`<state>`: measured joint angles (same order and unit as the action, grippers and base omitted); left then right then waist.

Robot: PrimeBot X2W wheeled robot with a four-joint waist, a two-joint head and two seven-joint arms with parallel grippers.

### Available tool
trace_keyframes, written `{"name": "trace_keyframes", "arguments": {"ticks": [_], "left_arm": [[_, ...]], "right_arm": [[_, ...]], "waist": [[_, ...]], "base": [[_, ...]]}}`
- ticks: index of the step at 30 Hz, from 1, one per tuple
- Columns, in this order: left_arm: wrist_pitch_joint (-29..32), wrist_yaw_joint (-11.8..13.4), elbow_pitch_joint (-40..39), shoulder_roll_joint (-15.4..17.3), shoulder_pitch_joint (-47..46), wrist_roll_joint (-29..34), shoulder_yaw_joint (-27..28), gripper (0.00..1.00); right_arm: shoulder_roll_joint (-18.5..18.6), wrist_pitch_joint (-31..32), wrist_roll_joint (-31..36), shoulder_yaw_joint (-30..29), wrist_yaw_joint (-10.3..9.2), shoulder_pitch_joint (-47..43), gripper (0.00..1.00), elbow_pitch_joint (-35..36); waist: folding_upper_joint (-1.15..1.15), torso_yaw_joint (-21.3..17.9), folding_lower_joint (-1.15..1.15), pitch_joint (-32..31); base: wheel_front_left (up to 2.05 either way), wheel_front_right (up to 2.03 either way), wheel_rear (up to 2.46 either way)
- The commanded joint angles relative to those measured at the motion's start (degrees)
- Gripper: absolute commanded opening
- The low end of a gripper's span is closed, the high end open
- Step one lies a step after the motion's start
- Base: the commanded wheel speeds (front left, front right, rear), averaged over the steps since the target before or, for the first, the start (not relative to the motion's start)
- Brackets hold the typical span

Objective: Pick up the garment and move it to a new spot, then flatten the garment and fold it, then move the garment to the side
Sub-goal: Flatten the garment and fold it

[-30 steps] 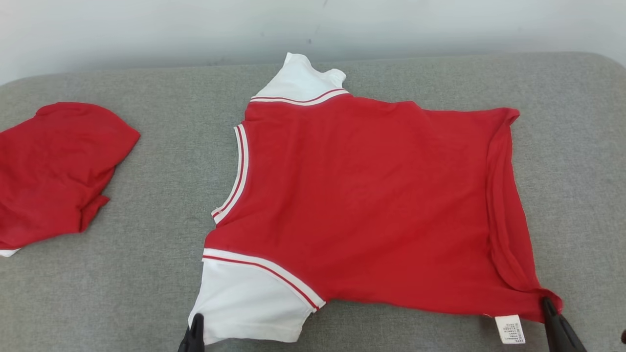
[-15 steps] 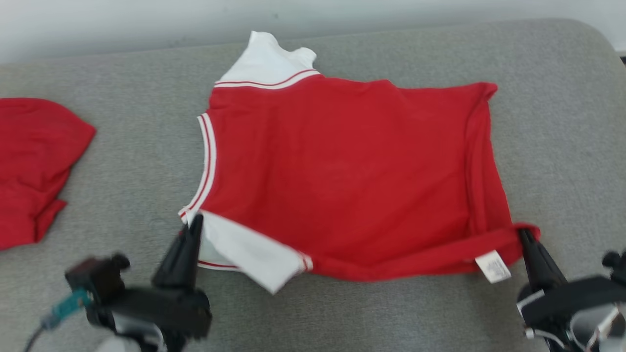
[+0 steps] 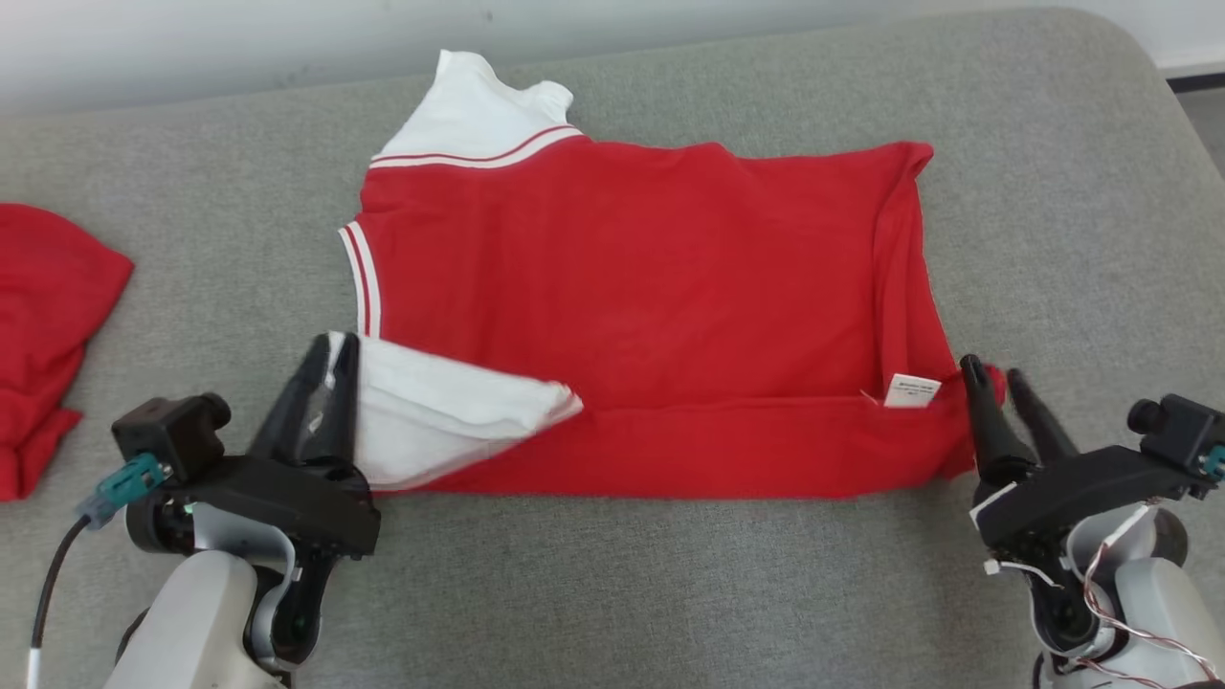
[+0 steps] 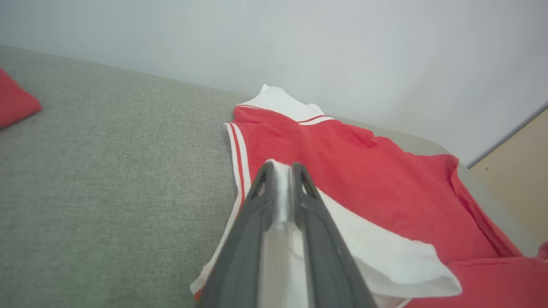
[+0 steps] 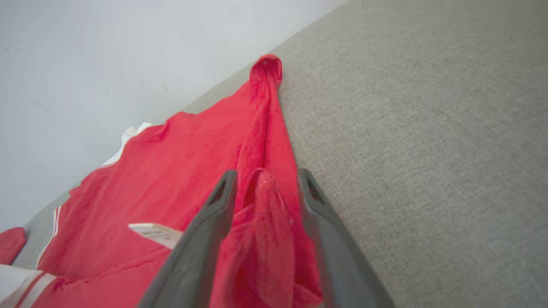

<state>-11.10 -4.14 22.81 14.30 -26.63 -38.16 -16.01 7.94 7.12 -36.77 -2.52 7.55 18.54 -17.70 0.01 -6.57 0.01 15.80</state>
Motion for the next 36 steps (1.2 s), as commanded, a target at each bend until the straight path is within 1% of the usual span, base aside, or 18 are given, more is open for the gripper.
{"name": "trace_keyframes", "arguments": {"ticks": [1, 5, 7, 10, 14, 17, 23, 26, 29, 30, 31, 32, 33, 36], "left_arm": [[-1.6, -0.7, 1.6, 0.0, -0.3, 0.0, 0.5, 1.0], [-2.8, -1.4, 2.5, 0.4, 1.3, 0.5, 0.7, 1.0], [-3.3, -1.6, 1.9, 0.4, 3.1, 0.5, 0.9, 1.0], [-3.8, -1.7, 0.4, 0.4, 6.7, 0.7, 1.7, 1.0], [-4.0, -1.4, -1.1, 0.7, 11.1, 2.0, 0.9, 1.0], [-3.8, -1.5, -1.0, 0.8, 12.6, 2.3, 0.2, 1.0], [-2.3, -1.5, 0.3, 0.5, 10.7, 2.8, -1.3, 1.0], [-2.3, -1.1, 2.1, 0.4, 9.2, 2.9, -1.1, 1.0], [-2.3, -1.2, 4.2, 0.1, 7.5, 2.3, -1.0, 1.0], [-1.9, -1.4, 5.1, -0.1, 7.2, 1.9, -1.1, 1.0], [-2.1, -1.6, 5.8, -0.2, 6.9, 1.3, -1.0, 0.49], [-2.1, -1.9, 6.5, -0.5, 6.7, 0.8, -1.1, 0.09], [-2.0, -2.1, 7.0, -0.7, 6.6, 0.5, -1.5, 0.0], [-2.6, -2.6, 7.6, -1.0, 7.0, -0.6, -1.6, 0.0]], "right_arm": [[1.6, -2.5, 0.1, 0.4, -0.13, -0.6, 1.0, -0.4], [2.8, -4.2, -0.8, 1.0, -0.13, -2.9, 1.0, -0.7], [4.0, -5.1, -0.5, 1.4, -0.13, -4.5, 1.0, -0.1], [4.8, -5.7, -0.3, 1.9, -0.13, -7.7, 1.0, 1.0], [4.2, -5.7, -0.5, 2.3, -0.13, -10.7, 1.0, 1.9], [4.3, -5.9, 0.4, 3.1, -0.13, -11.2, 1.0, 1.7], [3.8, -5.8, 1.7, 4.7, -0.13, -9.0, 1.0, -1.2], [4.2, -6.4, 2.9, 5.9, -0.13, -7.2, 1.0, -3.4], [4.0, -6.6, 3.5, 7.4, -0.13, -5.4, 1.0, -5.8], [4.0, -6.6, 3.6, 8.0, -0.13, -4.9, 0.98, -6.6], [4.0, -6.8, 3.5, 8.5, -0.13, -4.4, 0.35, -7.3], [4.0, -7.1, 3.3, 9.0, -0.13, -4.1, 0.02, -7.9], [4.1, -7.3, 3.1, 9.5, -0.13, -3.9, 0.0, -8.5], [4.7, -9.1, 2.2, 10.0, -0.13, -3.8, 0.0, -9.7]], "waist": [[-0.01, 0.7, -0.01, -0.9], [-0.01, 1.2, -0.01, -1.9], [-0.01, 1.6, -0.01, -2.2], [-0.01, 1.8, -0.01, -2.5], [-0.01, 2.1, -0.01, -2.1], [-0.01, 2.3, -0.01, -1.7], [-0.01, 2.0, -0.01, -0.8], [-0.01, 1.6, -0.01, -0.2], [-0.01, 1.2, -0.01, 0.2], [-0.01, 1.2, -0.01, 0.2], [-0.01, 1.1, -0.01, 0.2], [-0.01, 1.2, -0.01, 0.1], [-0.01, 1.3, -0.01, -0.1], [-0.01, 2.0, -0.01, -1.6]], "base": [[0.0, 0.0, 0.0], [0.0, 0.0, 0.0], [0.0, 0.0, 0.0], [0.0, 0.0, 0.0], [0.0, 0.0, 0.0], [0.0, 0.0, 0.0], [0.0, 0.0, 0.0], [0.0, 0.0, 0.0], [0.0, 0.0, 0.0], [0.0, 0.0, 0.0], [0.0, 0.0, 0.0], [0.0, 0.0, 0.0], [0.0, 0.0, 0.0], [0.0, 0.0, 0.0]]}}
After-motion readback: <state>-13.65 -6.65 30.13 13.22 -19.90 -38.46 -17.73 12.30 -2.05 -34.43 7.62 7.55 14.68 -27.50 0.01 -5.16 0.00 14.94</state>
